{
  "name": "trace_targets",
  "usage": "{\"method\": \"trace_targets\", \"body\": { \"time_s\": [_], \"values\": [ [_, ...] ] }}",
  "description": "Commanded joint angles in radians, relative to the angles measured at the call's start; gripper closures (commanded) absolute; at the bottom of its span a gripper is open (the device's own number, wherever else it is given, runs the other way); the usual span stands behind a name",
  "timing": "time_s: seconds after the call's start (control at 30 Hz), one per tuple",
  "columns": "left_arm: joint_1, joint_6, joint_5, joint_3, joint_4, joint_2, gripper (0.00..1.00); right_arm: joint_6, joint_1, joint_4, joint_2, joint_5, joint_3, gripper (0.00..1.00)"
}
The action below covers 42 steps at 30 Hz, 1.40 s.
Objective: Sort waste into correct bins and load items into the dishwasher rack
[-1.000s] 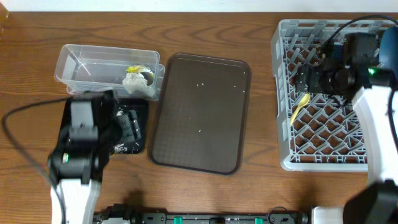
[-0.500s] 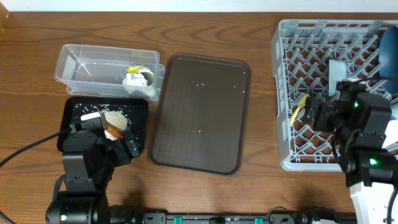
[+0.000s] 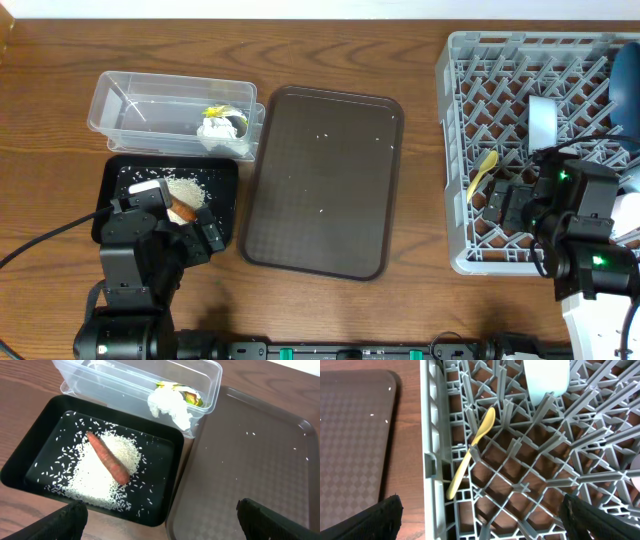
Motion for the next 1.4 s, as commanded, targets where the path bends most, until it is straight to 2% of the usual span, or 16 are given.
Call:
{"method": "trace_targets", "body": {
  "time_s": [0.0,0.33,0.5,0.6,0.77,1.07,1.17,1.37],
  "values": [
    [-0.003,-0.002,-0.012,-0.006,0.001,0.001,0.02,0.012,0.005,-0.001,0.006,0.014,-0.006,0.01],
    [-0.003,-0.002,-0.012,-0.006,0.001,0.001,0.02,0.012,0.005,-0.011,-0.019,0.013,-0.012,0.01],
    [-0.003,-0.002,-0.012,-0.006,0.001,0.001,0.02,0.007,0.006,-0.014,-0.119,0.018,-0.051,0.01],
    [-0.003,-0.002,-0.012,-0.006,0.001,0.001,0.02,0.007,0.006,0.088,-0.237,0.017,-0.124,0.01],
    [-0.003,-0.002,-0.012,-0.006,0.001,0.001,0.02,0.003,0.009,0.351,-0.484,0.002,-0.338,0.01],
    [-0.003,-0.002,-0.012,-0.006,0.001,0.001,0.02,-0.126,0.090,0.734,-0.755,-0.050,-0.675,0.01],
    [-0.003,-0.002,-0.012,-0.006,0.001,0.001,0.02,-0.154,0.098,0.806,-0.816,-0.050,-0.741,0.01],
    [-0.003,-0.002,-0.012,-0.006,0.001,0.001,0.02,-0.184,0.096,0.820,-0.915,-0.032,-0.814,0.01]
  ]
}}
